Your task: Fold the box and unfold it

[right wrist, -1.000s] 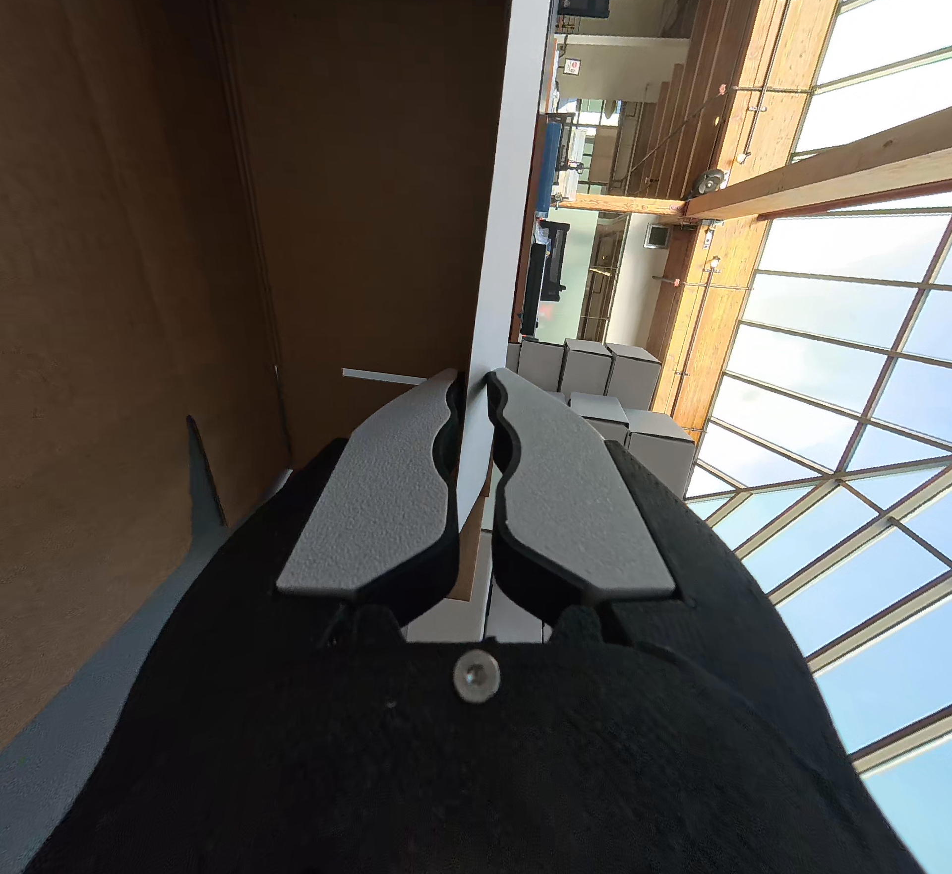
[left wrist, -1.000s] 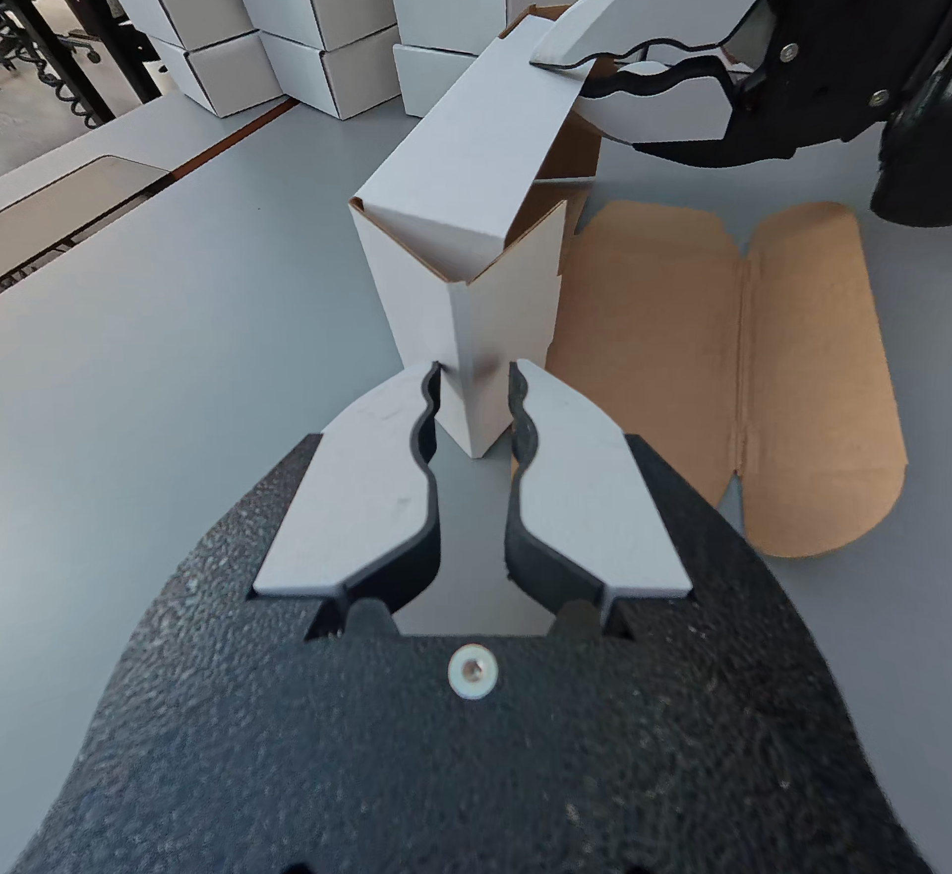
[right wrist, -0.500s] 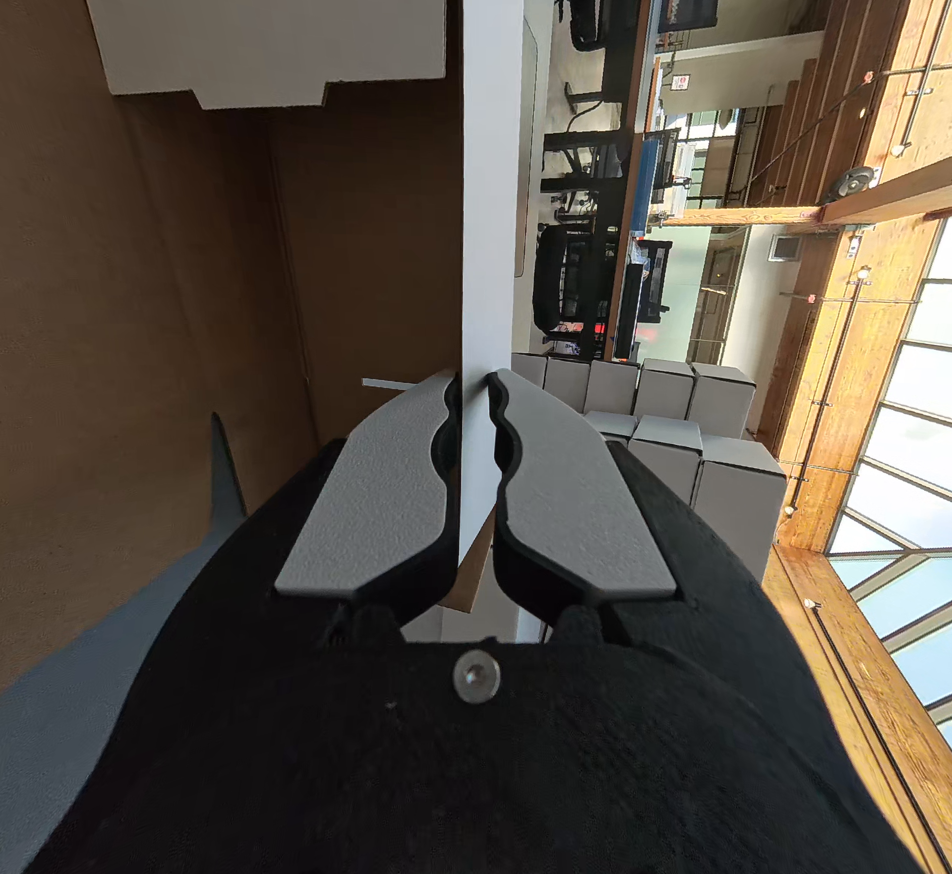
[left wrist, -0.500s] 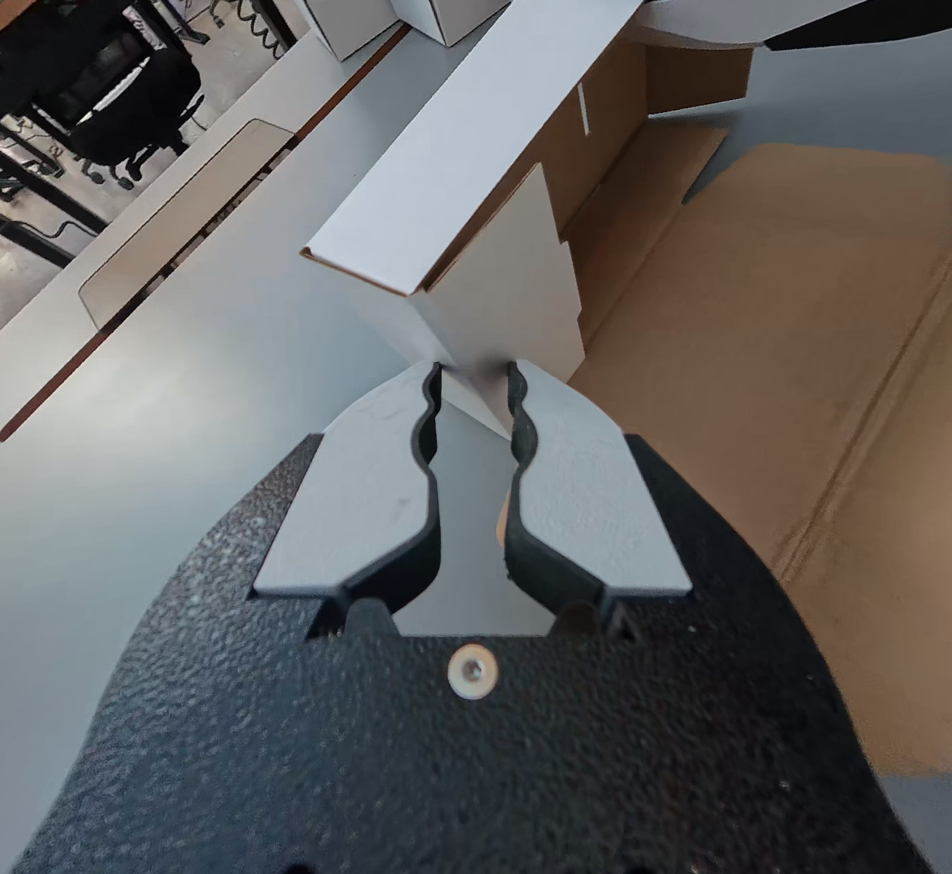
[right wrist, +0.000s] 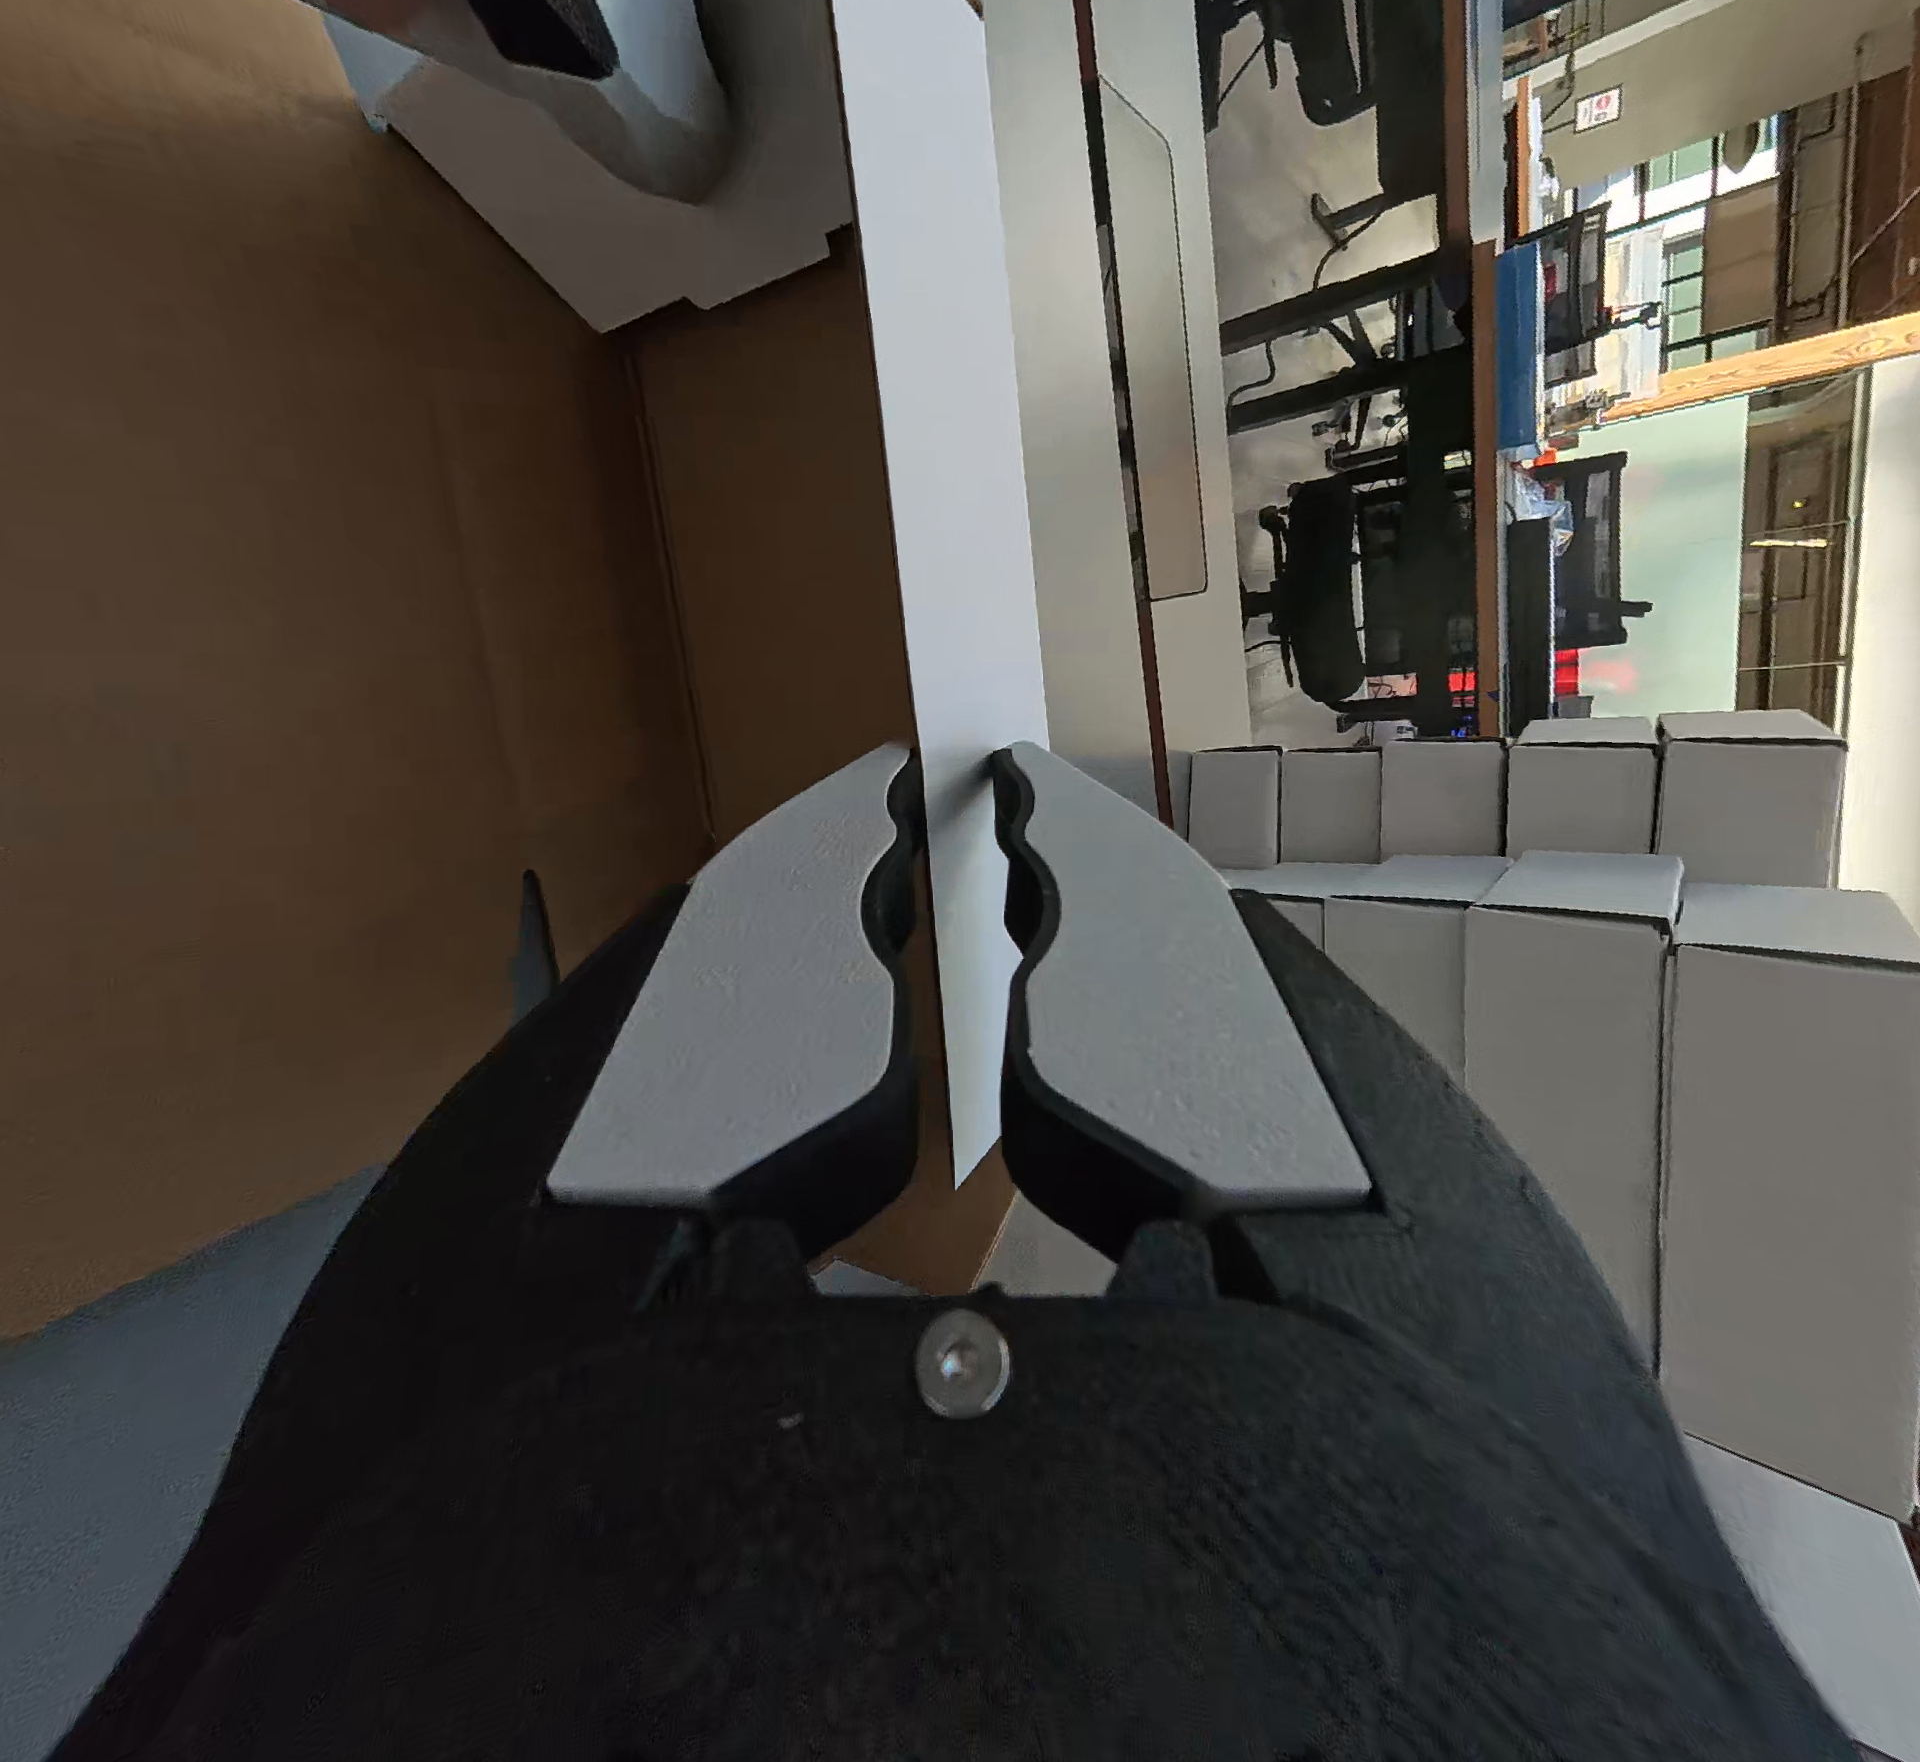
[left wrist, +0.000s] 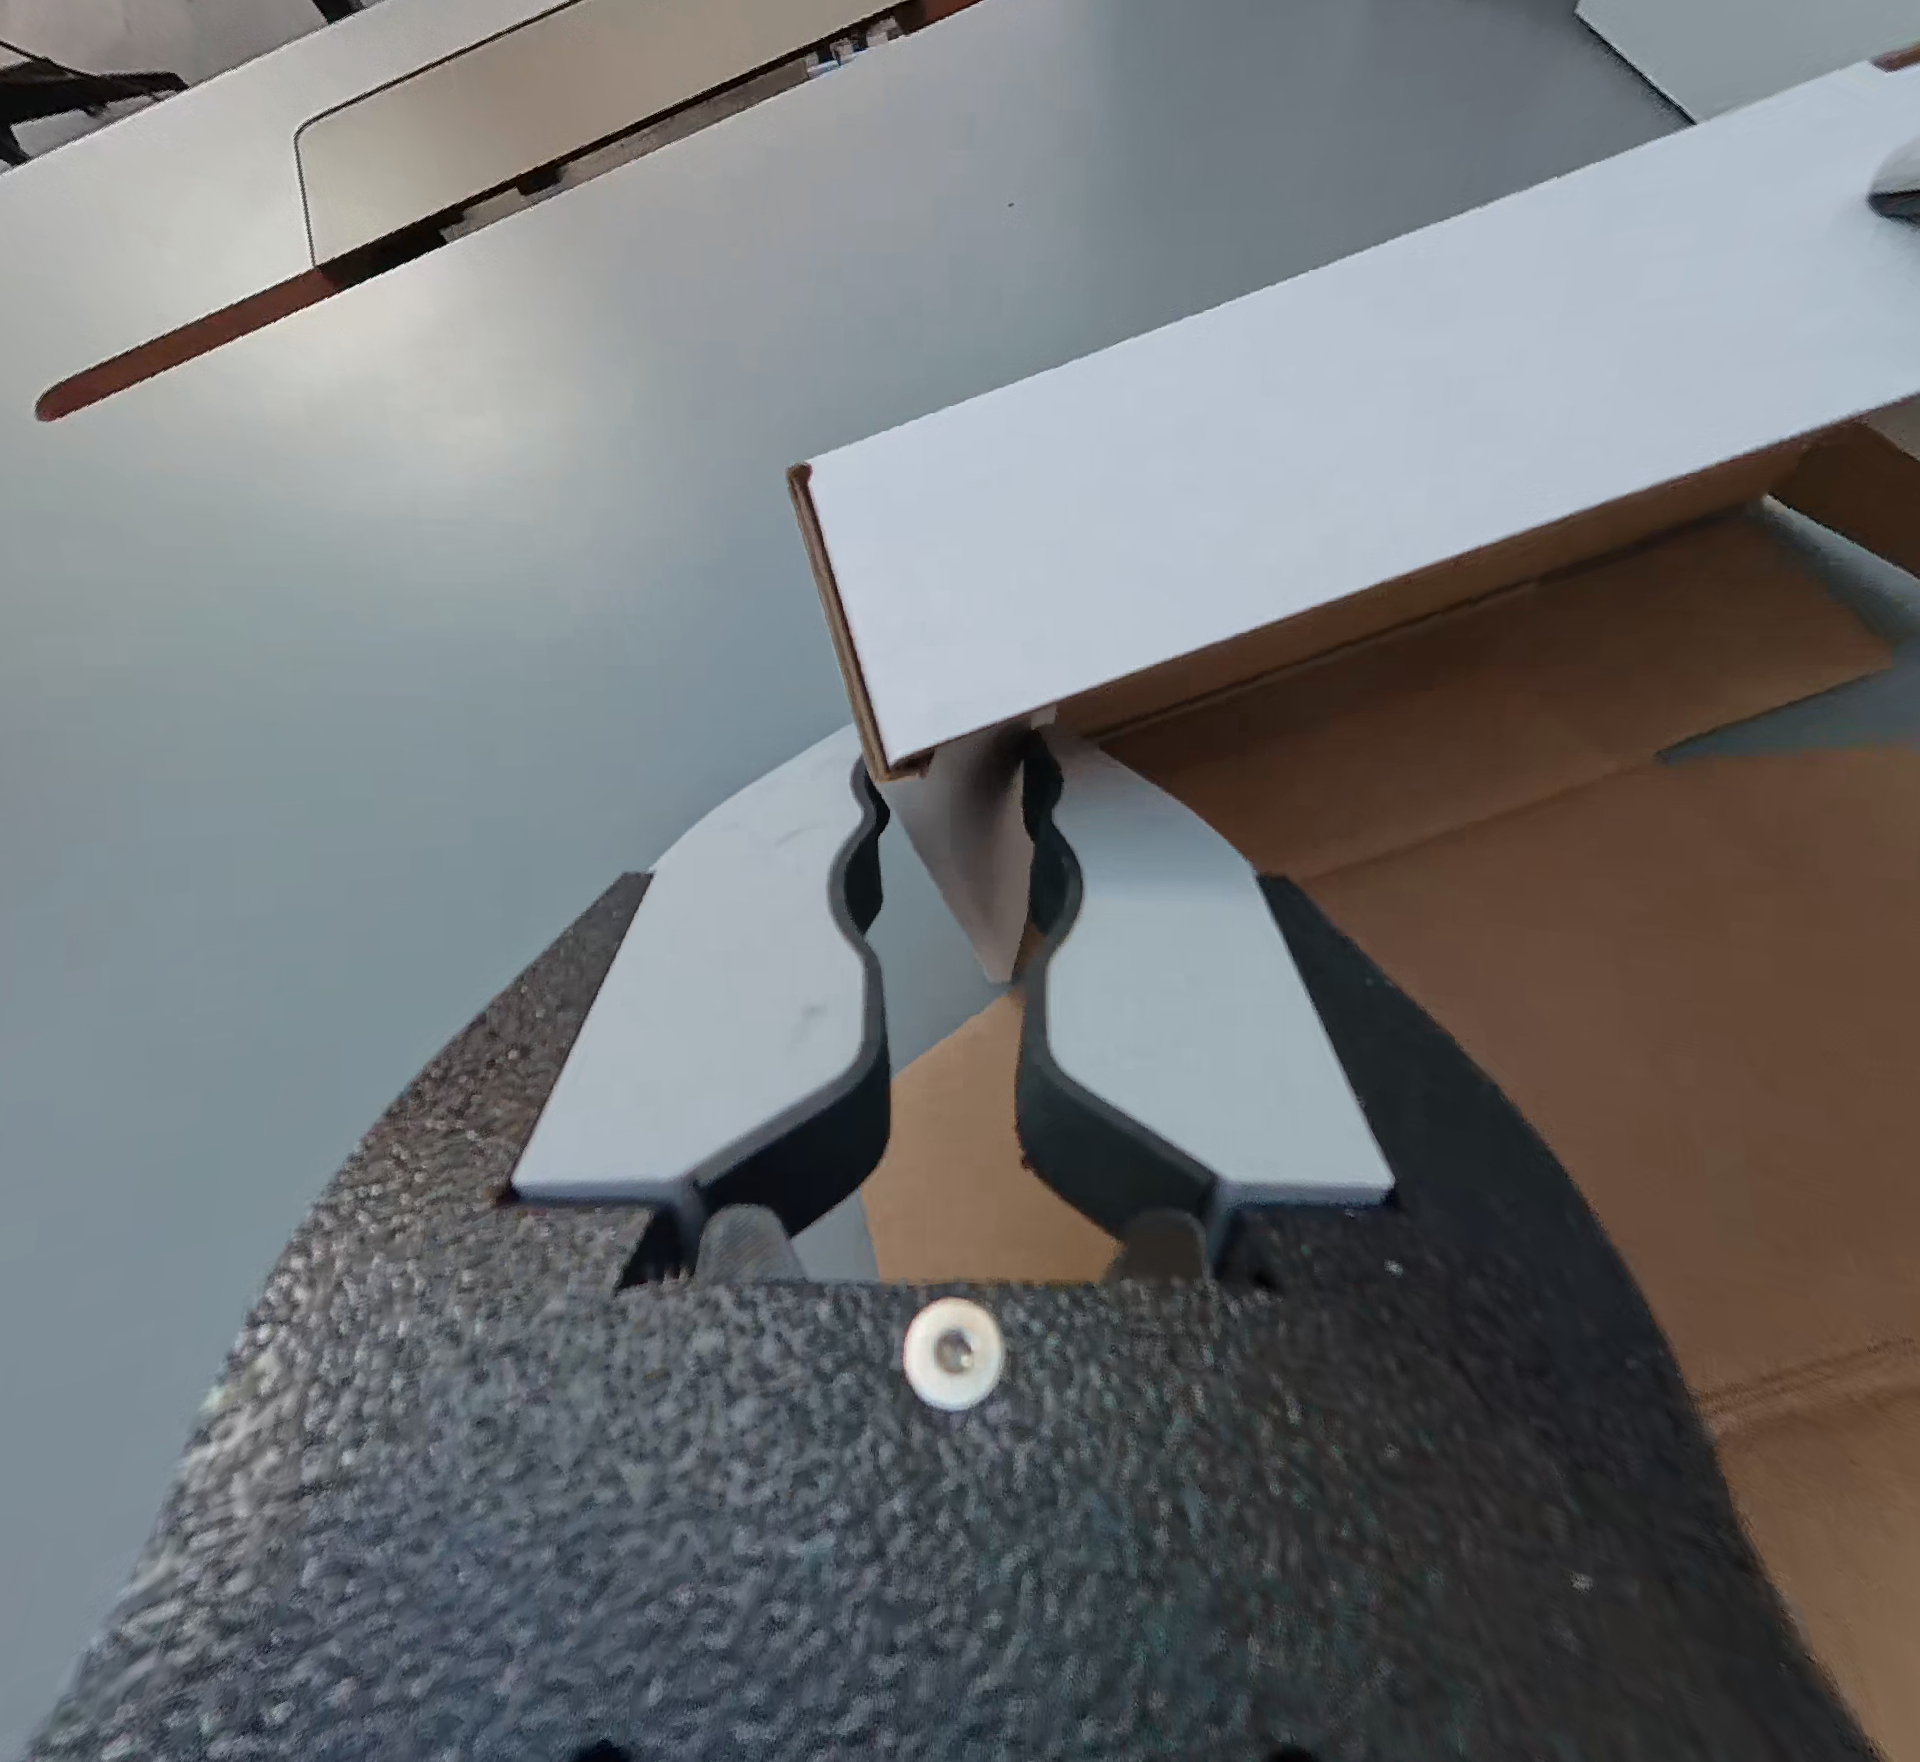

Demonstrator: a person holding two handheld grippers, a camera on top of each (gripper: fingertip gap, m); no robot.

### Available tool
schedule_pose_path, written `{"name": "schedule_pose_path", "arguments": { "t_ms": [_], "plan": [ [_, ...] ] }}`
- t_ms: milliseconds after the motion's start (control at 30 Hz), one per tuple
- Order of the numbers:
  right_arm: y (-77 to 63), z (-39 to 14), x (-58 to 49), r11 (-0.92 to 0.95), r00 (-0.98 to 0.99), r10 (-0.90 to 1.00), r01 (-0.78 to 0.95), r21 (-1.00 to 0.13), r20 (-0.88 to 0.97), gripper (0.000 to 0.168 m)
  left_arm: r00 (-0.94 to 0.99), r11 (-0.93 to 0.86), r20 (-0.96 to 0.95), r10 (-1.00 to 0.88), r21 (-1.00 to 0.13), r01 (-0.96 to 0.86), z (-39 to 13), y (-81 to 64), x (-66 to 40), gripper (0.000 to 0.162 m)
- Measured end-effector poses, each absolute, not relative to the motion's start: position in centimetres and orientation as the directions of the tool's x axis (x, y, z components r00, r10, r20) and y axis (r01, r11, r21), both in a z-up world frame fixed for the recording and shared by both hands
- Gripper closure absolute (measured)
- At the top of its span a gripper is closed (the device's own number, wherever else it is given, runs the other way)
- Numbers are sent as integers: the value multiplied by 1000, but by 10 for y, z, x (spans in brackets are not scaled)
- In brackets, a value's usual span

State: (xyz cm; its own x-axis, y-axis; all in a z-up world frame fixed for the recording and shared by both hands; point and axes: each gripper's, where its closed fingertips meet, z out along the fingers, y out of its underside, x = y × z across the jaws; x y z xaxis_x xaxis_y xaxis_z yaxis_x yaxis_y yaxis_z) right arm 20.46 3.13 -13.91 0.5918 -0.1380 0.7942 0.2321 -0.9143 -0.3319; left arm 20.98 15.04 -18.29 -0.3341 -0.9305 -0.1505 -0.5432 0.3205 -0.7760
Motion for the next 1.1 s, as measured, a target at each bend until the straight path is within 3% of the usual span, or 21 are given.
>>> {"name": "schedule_pose_path", "arguments": {
  "t_ms": [100,367,700,800,1100],
  "plan": [
    [32,-140,204,-908,605,-168,213,-362,778,154,-267,238,-107,-958,-816,-528,-182,153,219,147],
    [35,-142,199,-915,559,-160,226,-335,813,153,-205,156,-83,-975,-915,-371,-180,152,236,145],
    [35,-144,200,-940,489,-126,219,-261,863,154,-216,160,-83,-973,-914,-372,-182,154,241,149],
    [39,-144,198,-931,480,-158,218,-292,863,154,-187,115,-44,-981,-915,-386,-182,160,241,156],
    [44,-133,186,-925,485,-111,269,-268,867,154,-188,103,-31,-982,-916,-388,-182,160,242,156]
  ]
}}
